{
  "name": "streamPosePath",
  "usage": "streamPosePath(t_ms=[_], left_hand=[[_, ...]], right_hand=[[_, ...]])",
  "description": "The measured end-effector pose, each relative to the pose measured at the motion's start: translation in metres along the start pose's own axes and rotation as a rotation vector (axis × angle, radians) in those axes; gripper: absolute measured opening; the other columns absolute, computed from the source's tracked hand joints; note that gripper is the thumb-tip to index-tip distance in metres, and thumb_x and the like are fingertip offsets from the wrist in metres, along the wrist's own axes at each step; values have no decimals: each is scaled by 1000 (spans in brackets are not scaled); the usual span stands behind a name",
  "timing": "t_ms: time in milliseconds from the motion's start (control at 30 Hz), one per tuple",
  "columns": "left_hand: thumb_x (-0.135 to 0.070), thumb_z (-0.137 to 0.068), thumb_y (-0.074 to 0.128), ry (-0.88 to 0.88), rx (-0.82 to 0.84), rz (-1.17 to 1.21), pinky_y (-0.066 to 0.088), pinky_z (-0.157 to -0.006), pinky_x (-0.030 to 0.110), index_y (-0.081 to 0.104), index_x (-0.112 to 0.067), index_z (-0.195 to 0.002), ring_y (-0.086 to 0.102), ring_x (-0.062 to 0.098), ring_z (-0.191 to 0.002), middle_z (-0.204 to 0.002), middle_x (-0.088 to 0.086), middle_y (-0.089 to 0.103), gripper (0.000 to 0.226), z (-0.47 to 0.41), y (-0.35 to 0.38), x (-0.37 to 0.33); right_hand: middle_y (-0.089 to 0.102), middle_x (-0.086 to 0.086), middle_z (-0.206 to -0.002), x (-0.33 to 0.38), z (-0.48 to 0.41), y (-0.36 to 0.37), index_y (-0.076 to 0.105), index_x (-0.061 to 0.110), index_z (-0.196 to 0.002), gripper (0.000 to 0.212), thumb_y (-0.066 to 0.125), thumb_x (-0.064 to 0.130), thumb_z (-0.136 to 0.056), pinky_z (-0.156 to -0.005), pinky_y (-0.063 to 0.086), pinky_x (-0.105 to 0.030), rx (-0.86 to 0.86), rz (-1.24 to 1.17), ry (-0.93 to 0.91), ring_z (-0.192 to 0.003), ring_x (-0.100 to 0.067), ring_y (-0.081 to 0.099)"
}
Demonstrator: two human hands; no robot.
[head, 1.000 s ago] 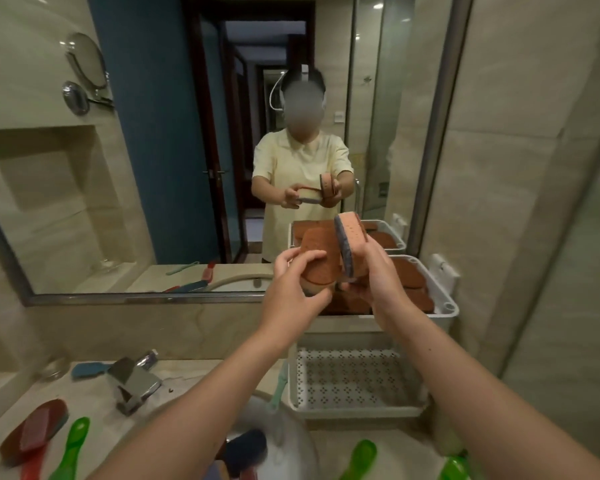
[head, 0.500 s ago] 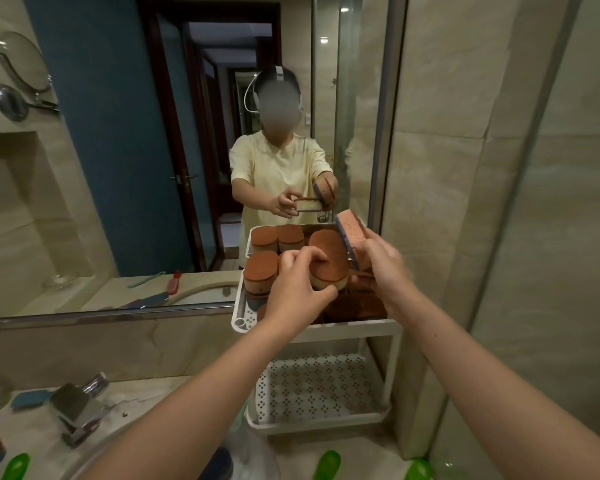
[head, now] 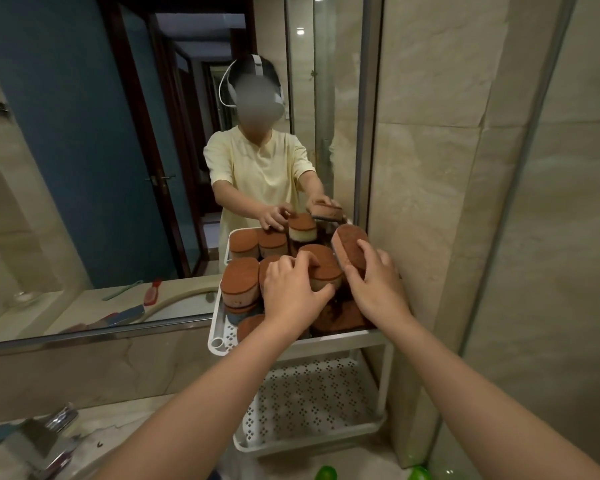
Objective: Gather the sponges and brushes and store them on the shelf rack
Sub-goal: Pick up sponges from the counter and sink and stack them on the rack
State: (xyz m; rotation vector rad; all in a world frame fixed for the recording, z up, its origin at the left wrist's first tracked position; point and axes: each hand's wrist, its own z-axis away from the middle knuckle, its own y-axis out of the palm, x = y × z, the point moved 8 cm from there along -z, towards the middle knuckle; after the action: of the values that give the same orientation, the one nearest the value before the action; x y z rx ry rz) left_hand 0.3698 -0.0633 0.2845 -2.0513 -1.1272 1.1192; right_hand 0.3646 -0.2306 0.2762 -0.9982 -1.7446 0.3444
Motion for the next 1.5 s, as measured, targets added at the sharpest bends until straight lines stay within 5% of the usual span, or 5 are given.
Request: streamPosePath(t_ms=[300,533,700,1167,1500], left_hand=[[-58,-78,59,100,-79,-208,22,-116,40,48,-26,-118,46,22,-117,-112,0,52,53,4,9,7],[-59,-84,54,107,-55,-257,25,-114,39,50,-24,-123,39,21,-130,-136,2,46,53,2,14,8],[-56,-81,57,141,-66,-198,34,-106,34,53,-24,-116,50,14,-119,-119,-7,58,47,3,10,5],[-52,-82,61,153,-83,-144,23,-116,36,60,-28,-118,48,11,-123,-121,-10,59,43,8,4,3],[-44,-86,61,151,-49,58,38,-107,33,51,-30,-129,47,10,-124,-127,-11,57,46,32,-27,9]], right_hand=[[34,-7,-149,-1,-2,22,26,25,-150,58,43,40,-97,-109,35,-42,47,197,-25,-136,-26,33],[27,-9,-156,-1,0,26,33,18,-149,53,38,36,-99,-116,24,-42,75,301,-29,-145,-26,20],[17,-2,-161,1,1,30,29,16,-151,53,36,29,-100,-120,12,-38,117,304,-62,-149,-19,9],[44,1,-145,12,5,23,52,22,-139,46,43,25,-93,-109,31,-39,54,394,-134,-135,-19,32],[54,2,-132,24,39,1,60,19,-129,38,51,14,-92,-111,33,-37,-126,-72,-237,-131,-18,40]])
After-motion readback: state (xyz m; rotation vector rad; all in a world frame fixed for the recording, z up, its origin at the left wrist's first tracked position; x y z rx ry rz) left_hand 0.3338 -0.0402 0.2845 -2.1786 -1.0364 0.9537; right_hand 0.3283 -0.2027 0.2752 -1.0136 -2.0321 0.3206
